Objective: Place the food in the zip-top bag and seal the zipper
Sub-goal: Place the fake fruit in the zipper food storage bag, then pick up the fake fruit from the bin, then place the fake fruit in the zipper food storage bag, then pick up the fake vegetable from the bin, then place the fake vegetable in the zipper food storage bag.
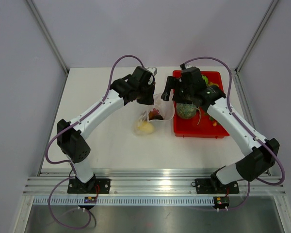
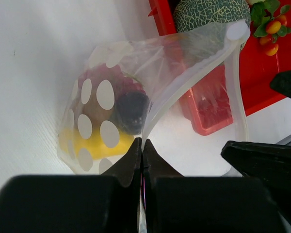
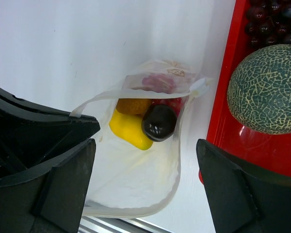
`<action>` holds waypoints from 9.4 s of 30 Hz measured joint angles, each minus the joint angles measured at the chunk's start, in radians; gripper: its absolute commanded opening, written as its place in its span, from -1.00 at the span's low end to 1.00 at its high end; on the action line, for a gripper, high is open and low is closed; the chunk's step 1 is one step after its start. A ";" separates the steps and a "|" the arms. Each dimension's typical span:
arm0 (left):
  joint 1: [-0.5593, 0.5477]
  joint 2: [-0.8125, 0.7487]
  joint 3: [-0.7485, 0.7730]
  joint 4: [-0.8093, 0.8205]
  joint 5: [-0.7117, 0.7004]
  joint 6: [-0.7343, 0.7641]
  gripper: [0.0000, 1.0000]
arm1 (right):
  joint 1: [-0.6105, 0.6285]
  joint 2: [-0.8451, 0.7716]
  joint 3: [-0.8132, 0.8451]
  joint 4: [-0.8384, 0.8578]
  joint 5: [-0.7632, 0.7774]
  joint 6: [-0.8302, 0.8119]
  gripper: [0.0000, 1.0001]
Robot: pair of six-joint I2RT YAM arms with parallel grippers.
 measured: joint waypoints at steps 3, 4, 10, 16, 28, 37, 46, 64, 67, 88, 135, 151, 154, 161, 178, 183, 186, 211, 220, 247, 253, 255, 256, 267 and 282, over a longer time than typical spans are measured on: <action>0.000 0.000 0.000 0.000 0.003 0.000 -1.00 | 0.000 -0.018 0.000 -0.005 0.034 -0.002 0.70; 0.000 0.000 0.000 0.000 0.003 0.000 -1.00 | 0.001 -0.028 -0.001 -0.008 0.055 -0.003 0.67; 0.000 0.000 -0.008 0.003 0.003 0.000 -1.00 | -0.085 -0.145 -0.060 -0.027 0.135 -0.004 0.51; 0.000 -0.001 -0.031 0.010 0.003 0.000 -1.00 | -0.356 -0.251 -0.227 -0.020 0.131 -0.003 0.38; 0.000 -0.016 -0.063 0.012 0.003 0.000 -1.00 | -0.490 -0.161 -0.380 -0.022 0.119 -0.025 0.36; 0.000 -0.018 -0.064 0.014 0.003 0.000 -1.00 | -0.599 -0.023 -0.392 0.023 0.172 -0.056 0.28; 0.000 -0.018 -0.064 0.014 0.003 0.000 -1.00 | -0.631 0.102 -0.436 0.088 0.154 -0.074 0.20; 0.000 -0.018 -0.064 0.014 0.002 0.000 -1.00 | -0.631 0.193 -0.457 0.147 0.146 -0.079 -0.41; 0.000 -0.018 -0.064 0.014 0.002 0.000 -1.00 | -0.631 0.193 -0.457 0.150 0.145 -0.080 -0.57; 0.000 -0.018 -0.063 0.014 0.003 0.000 -1.00 | -0.631 -0.124 -0.385 0.022 0.031 -0.076 -0.68; 0.015 -0.018 -0.062 0.013 0.030 -0.002 -1.00 | 0.095 -0.093 -0.024 -0.045 0.184 0.063 0.59; 0.032 -0.022 -0.064 0.016 0.043 -0.001 -1.00 | -0.484 0.058 -0.260 0.074 0.255 -0.008 0.62; 0.035 -0.027 -0.070 0.018 0.045 0.000 -1.00 | -0.512 0.163 -0.261 0.124 0.251 -0.029 0.68; 0.044 -0.031 -0.085 0.020 0.048 0.001 -1.00 | -0.563 0.338 -0.225 0.188 0.229 -0.065 0.76; 0.048 -0.031 -0.096 0.014 0.048 0.007 -1.00 | -0.586 0.412 -0.216 0.300 0.172 -0.074 -0.01; 0.048 -0.031 -0.096 0.016 0.048 0.007 -1.00 | -0.586 0.269 -0.329 0.300 0.137 -0.057 -0.07; 0.048 -0.031 -0.098 0.016 0.051 0.007 -1.00 | -0.586 0.141 -0.399 0.297 0.114 -0.040 -0.15; 0.048 -0.066 -0.127 0.052 0.064 0.007 -1.00 | 0.004 -0.269 -0.158 0.093 0.039 0.053 -0.08; 0.048 -0.066 -0.127 0.053 0.064 0.007 -1.00 | 0.140 -0.148 -0.160 0.112 0.040 0.101 -0.05; 0.048 -0.066 -0.127 0.047 0.064 0.006 -1.00 | 0.158 -0.162 -0.285 0.080 -0.039 0.127 0.00; 0.048 -0.063 -0.127 0.047 0.073 -0.008 -1.00 | 0.163 -0.194 -0.286 0.056 -0.050 0.116 0.01; 0.048 -0.063 -0.127 0.048 0.076 -0.013 -1.00 | 0.164 -0.190 -0.282 0.042 -0.063 0.109 0.00; 0.048 -0.063 -0.127 0.048 0.077 -0.013 -1.00 | 0.167 -0.187 -0.279 0.035 -0.065 0.107 0.00; 0.048 -0.063 -0.127 0.050 0.093 -0.018 -1.00 | 0.220 -0.166 -0.240 -0.026 -0.069 0.094 0.06; 0.055 -0.079 -0.164 0.065 0.101 -0.016 -1.00 | 0.221 0.017 -0.111 -0.108 -0.005 0.155 0.18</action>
